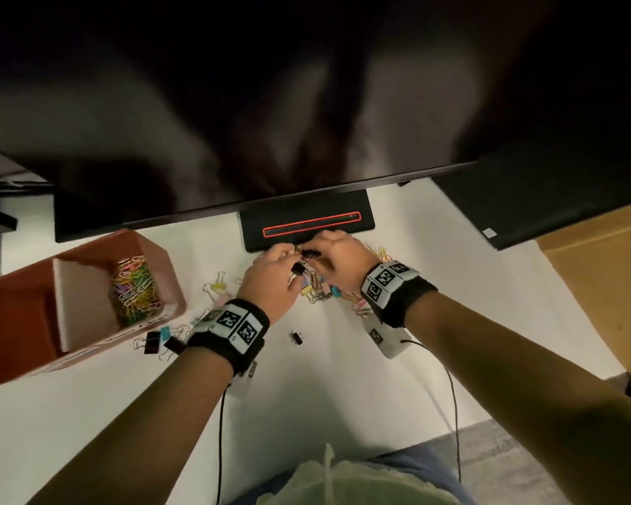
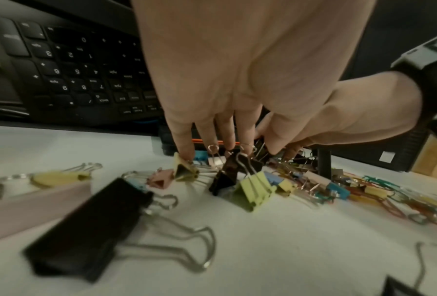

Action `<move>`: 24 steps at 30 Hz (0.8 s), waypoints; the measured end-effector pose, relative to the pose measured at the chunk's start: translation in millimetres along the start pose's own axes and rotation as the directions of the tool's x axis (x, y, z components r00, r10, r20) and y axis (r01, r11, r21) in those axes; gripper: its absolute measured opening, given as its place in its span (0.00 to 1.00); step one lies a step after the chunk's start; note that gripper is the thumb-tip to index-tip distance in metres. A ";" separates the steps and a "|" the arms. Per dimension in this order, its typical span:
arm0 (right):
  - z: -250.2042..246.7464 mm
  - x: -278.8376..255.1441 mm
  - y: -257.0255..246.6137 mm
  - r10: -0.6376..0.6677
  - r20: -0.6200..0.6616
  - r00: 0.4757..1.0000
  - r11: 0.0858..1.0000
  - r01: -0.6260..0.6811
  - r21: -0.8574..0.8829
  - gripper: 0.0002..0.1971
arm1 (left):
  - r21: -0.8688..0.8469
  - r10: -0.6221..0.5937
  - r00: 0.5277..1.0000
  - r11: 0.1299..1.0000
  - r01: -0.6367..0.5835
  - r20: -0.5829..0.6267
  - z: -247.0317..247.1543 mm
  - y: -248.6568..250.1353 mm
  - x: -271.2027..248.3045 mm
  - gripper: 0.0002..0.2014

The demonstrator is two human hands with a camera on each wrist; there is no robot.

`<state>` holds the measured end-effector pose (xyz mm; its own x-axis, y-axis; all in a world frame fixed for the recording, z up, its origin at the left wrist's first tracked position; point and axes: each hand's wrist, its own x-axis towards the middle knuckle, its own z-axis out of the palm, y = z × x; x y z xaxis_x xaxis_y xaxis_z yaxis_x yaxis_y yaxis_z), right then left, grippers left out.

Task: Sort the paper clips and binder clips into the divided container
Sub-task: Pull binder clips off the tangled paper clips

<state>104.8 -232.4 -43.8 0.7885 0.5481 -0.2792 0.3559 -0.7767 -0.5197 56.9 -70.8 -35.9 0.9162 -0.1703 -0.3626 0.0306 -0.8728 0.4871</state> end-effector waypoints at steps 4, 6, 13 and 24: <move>6.8 -8.2 1.4 -0.082 0.065 0.995 0.995 0.085 -0.046 0.20 | -0.006 0.044 0.999 0.999 -0.044 -0.007 2.5 -15.5 -18.0 0.15; 12.7 -20.2 4.0 -0.137 0.132 0.982 0.989 0.144 -0.040 0.19 | -0.027 0.047 0.999 0.999 -0.047 0.006 3.2 -24.5 -31.8 0.10; 1.7 -43.4 21.8 -0.127 -0.040 0.991 0.984 0.131 0.119 0.15 | -0.104 -0.013 0.995 0.995 0.003 -0.095 0.7 -36.2 -49.8 0.07; -12.5 -23.2 35.8 -0.006 0.065 0.998 1.000 0.005 0.029 0.19 | -0.021 -0.125 0.992 0.992 0.125 -0.016 10.7 -10.7 -4.1 0.18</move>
<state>105.5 -276.8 -45.8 0.7519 0.5720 -0.3277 0.3447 -0.7648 -0.5443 48.6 -65.7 -48.2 0.9114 -0.0528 -0.4081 0.1529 -0.8772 0.4550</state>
